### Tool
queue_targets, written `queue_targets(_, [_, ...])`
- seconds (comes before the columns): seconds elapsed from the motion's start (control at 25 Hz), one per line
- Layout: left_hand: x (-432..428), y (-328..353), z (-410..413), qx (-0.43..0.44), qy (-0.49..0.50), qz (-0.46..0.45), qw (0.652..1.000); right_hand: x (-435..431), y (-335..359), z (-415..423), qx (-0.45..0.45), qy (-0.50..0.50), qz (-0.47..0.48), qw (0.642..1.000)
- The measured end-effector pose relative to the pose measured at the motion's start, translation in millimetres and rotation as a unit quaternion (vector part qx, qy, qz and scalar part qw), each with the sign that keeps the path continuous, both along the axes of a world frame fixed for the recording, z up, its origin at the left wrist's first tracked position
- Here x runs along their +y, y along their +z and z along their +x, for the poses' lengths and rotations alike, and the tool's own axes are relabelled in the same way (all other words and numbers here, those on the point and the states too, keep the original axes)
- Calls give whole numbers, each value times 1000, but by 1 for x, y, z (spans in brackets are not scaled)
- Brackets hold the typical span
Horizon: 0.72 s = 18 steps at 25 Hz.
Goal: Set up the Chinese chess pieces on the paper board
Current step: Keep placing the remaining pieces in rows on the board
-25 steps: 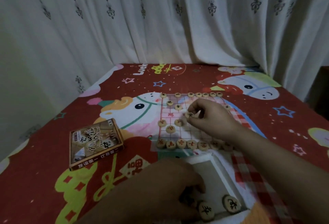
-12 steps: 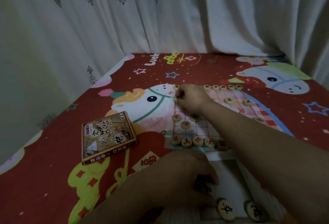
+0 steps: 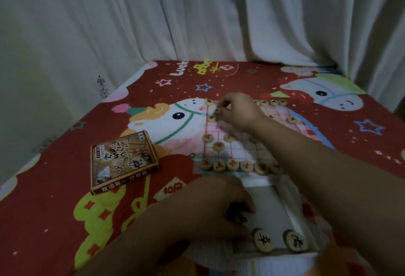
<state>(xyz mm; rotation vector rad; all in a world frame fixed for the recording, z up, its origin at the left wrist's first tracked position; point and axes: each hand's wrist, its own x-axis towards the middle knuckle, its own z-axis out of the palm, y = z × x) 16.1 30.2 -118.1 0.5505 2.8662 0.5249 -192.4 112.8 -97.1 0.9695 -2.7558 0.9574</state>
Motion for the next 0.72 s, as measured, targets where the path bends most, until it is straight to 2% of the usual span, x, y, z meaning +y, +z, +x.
queue_targets(0.12, [17, 22, 15, -10, -25, 66, 997, 38, 6, 16, 11, -4, -48, 999])
queue_targets(0.32, [15, 12, 9, -21, 8, 75, 997, 110, 9, 85, -30, 43, -74, 996])
queue_targets(0.4, [15, 12, 11, -15, 10, 79, 997, 131, 16, 116, -77, 87, -41, 992])
queue_targets(0.52, [14, 12, 10, -19, 13, 76, 997, 151, 21, 152, -129, 168, 70, 975])
queue_targets(0.72, [15, 15, 13, -26, 18, 95, 995, 152, 8, 169, -102, 235, 175, 951])
